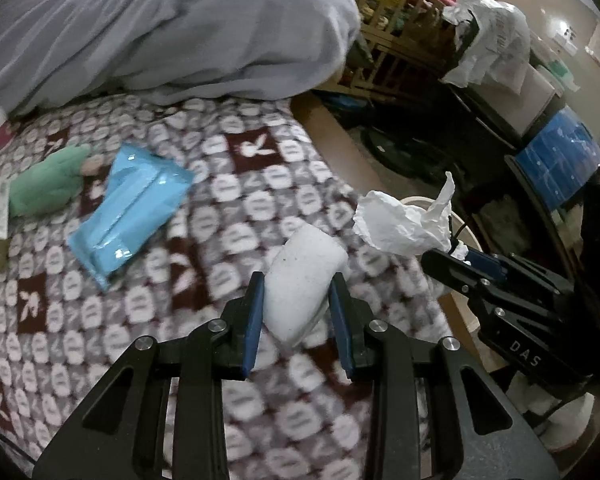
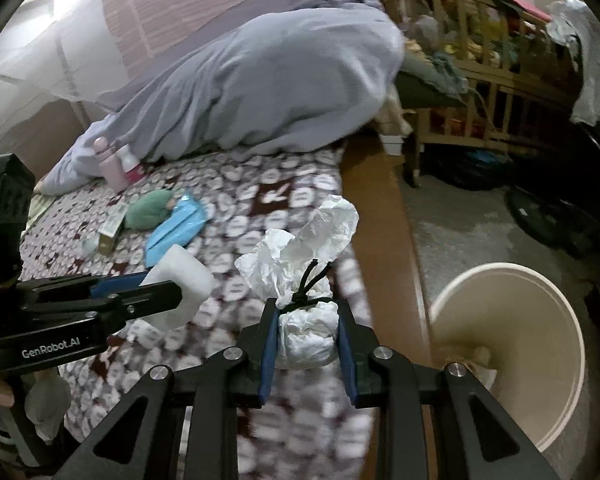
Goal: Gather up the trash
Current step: 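Carry the sponge and plastic bag over the bucket and release both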
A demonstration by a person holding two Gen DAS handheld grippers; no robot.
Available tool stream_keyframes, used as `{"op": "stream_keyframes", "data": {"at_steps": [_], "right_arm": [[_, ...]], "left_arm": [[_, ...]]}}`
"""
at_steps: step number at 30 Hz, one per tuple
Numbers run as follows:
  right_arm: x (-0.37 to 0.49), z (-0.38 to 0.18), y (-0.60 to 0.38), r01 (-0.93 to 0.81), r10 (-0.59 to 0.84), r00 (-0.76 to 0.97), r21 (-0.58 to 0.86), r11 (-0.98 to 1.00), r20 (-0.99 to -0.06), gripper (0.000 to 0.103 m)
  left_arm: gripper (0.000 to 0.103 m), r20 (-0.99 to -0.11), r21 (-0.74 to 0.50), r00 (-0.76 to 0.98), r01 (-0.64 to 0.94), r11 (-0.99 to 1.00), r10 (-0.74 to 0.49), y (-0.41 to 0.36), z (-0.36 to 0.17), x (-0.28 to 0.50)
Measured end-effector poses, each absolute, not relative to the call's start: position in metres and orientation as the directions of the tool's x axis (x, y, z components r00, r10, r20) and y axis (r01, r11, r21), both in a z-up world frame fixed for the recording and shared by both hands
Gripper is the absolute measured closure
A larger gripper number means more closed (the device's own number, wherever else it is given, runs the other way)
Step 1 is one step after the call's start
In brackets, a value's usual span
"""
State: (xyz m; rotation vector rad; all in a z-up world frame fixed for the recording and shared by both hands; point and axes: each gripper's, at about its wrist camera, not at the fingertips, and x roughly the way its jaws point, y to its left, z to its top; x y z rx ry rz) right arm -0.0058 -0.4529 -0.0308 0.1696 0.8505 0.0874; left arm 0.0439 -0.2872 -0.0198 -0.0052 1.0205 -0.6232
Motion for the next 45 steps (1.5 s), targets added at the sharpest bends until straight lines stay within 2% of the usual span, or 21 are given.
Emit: {"op": "stream_keyframes", "data": {"at_steps": [27, 45], "right_arm": [[-0.045, -0.052, -0.595, 0.301, -0.073, 0.635, 0.159, 0.94, -0.769, 0.077], [-0.048, -0.073, -0.63, 0.398, -0.113, 0.591, 0.167, 0.902, -0.799, 0.077]], "left_arm": [[0.074, -0.784, -0.358, 0.209, 0.617, 0.701, -0.584, -0.44, -0.022, 0.046], [0.073, -0.793, -0.37, 0.166, 0.632, 0.68, -0.586, -0.477, -0.04, 0.049]]}}
